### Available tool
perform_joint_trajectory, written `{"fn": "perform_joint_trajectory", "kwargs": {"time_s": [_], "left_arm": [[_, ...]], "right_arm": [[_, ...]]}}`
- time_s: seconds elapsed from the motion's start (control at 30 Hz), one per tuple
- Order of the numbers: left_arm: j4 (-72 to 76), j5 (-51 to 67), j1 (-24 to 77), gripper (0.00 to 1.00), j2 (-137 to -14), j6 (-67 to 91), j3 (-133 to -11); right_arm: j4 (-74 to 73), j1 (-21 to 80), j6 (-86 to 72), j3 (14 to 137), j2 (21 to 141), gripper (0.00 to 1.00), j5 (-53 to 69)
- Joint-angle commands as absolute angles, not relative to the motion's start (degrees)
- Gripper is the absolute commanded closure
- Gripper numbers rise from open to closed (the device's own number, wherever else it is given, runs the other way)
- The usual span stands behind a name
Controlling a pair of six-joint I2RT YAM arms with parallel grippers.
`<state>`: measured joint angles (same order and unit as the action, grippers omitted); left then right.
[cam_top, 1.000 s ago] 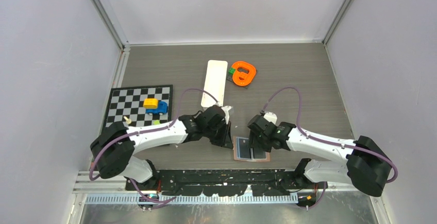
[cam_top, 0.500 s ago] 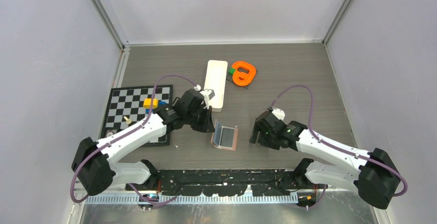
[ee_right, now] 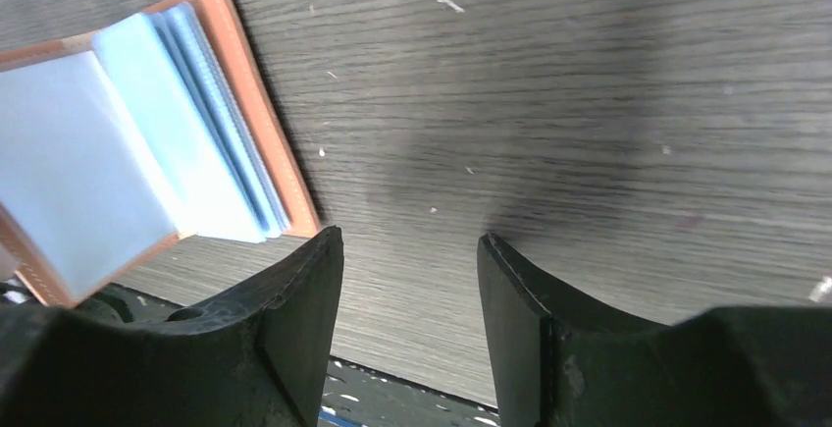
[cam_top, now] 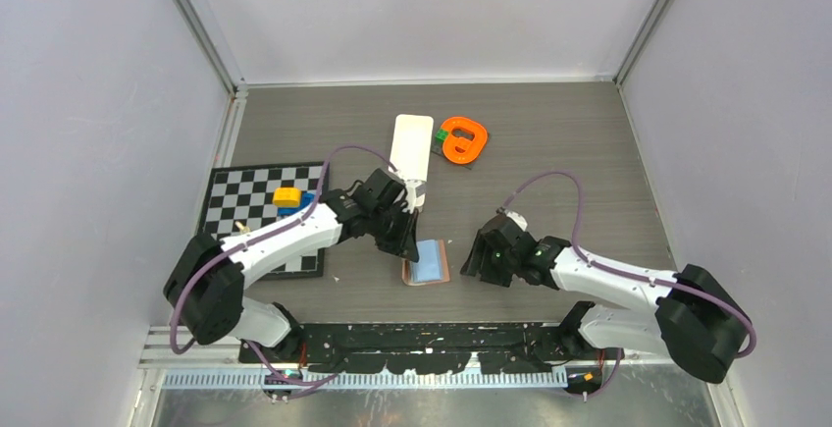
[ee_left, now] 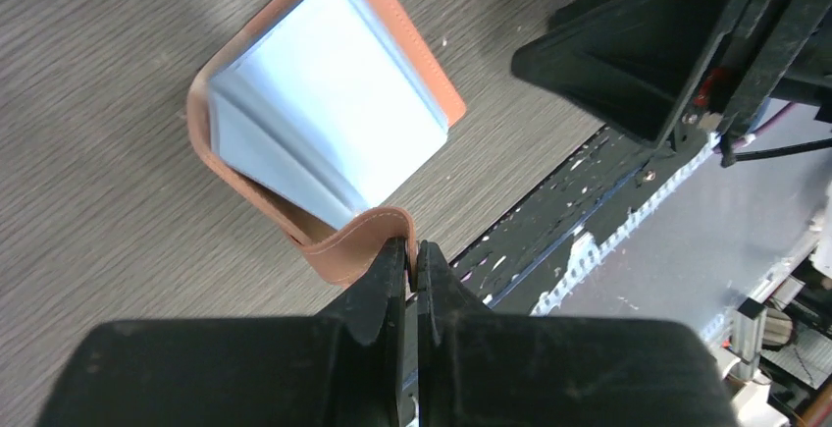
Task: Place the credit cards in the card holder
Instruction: Close the card holder at the center of the board.
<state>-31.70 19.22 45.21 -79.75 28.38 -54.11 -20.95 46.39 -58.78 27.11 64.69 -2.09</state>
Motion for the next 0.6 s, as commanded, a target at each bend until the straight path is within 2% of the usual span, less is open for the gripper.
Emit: {"fn": "perform_joint_trajectory", "kwargs": {"time_s": [0.0, 0.2, 0.43, 0.57], "left_arm": [[-22.37, 23.96, 45.11, 1.00, -81.91, 31.49, -54.51], [-14.05, 24.88, 45.47, 1.00, -84.05, 36.35, -52.72], [2.14, 25.12, 47.52, 1.00, -91.31, 41.47, -48.38], [6.12, 26.19, 49.28, 1.00, -96.88, 41.95, -49.58]], "right_arm": [[-12.88, 46.83, -60.61, 25.70, 67.13, 0.44, -0.79], [-10.33, 47.11, -61.52, 24.71, 69.89, 0.50, -0.79], [-11.30, 47.11, -62.34, 24.19, 69.17, 0.51, -1.96], [-14.55, 47.11, -62.90, 23.89, 65.28, 0.51, -4.17]]}}
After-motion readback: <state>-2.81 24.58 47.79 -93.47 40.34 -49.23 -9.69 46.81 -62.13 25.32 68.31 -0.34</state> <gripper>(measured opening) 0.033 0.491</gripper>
